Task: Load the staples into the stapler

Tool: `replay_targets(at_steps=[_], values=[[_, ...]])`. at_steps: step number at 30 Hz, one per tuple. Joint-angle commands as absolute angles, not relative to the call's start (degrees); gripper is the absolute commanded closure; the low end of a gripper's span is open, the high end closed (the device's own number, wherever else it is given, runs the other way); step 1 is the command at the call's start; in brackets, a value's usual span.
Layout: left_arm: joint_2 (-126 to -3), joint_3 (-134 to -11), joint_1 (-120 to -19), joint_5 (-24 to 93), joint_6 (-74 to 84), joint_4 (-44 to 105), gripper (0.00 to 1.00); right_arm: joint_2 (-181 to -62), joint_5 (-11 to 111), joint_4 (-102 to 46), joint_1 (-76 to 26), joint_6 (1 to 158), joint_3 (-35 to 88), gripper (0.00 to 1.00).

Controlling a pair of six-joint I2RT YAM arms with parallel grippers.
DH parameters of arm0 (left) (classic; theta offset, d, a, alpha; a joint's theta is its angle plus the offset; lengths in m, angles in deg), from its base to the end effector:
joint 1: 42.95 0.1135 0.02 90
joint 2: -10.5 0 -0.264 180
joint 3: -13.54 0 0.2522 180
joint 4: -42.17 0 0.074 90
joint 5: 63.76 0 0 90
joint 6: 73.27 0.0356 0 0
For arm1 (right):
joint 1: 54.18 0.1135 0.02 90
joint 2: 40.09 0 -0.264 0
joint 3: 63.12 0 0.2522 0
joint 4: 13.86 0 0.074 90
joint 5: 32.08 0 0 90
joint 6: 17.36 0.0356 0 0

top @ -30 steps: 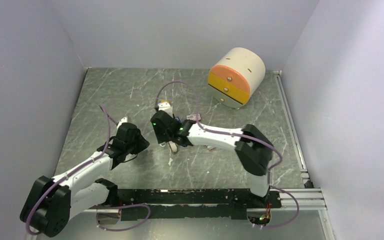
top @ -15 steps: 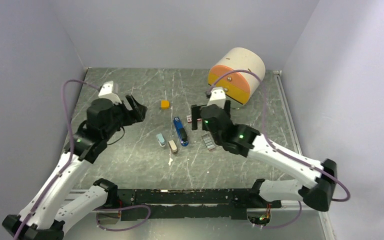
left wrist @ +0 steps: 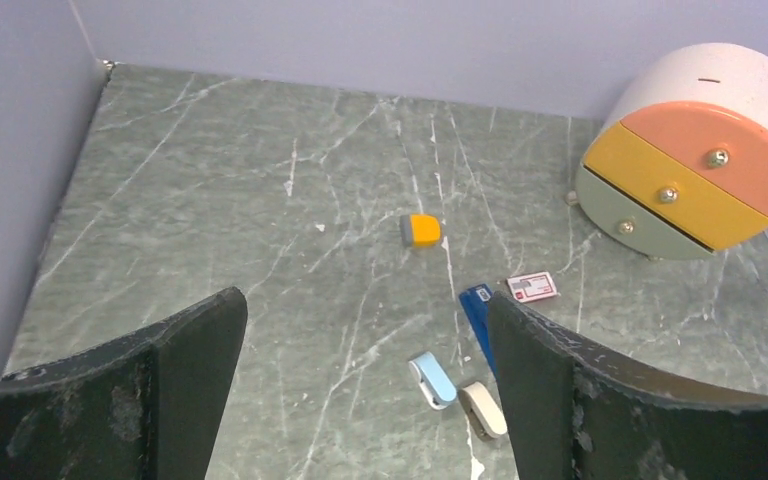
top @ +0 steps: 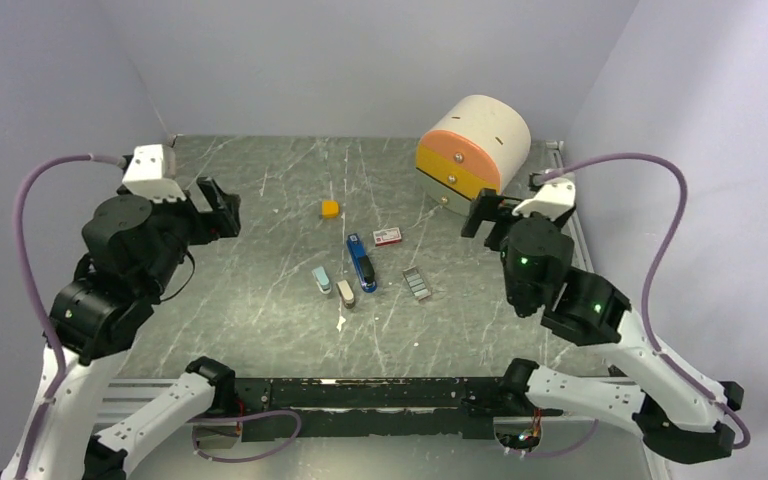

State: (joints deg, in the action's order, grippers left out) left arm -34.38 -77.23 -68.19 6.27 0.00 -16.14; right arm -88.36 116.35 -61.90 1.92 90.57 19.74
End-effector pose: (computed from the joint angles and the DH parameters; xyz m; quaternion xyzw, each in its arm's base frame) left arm 0.1078 -0.0374 0.4578 -0.0514 0.7736 -0.0948 0.6245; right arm 0.1044 0.1009 0.4321 0.0617 0.7464 0.0195 0.6624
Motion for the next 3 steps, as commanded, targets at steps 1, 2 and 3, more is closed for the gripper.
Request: replay_targets(at_steps=[1, 2, 3], values=[[-33.7, -78.9, -68.3, 3.5, 2.3, -20.5, 0.06, -87.9, 122.8, -63.9, 1.8, 91.0, 20.3, 0.00], [-33.8, -78.8, -68.3, 3.6, 2.1, -20.4, 0.06, -88.0, 123.3, -64.3, 1.8, 91.3, 20.3, 0.00], [-33.8, -78.6, -68.3, 3.7, 1.9, -20.2, 0.06, -88.2, 123.5, -64.4, 1.8, 91.4, 20.3, 0.00]])
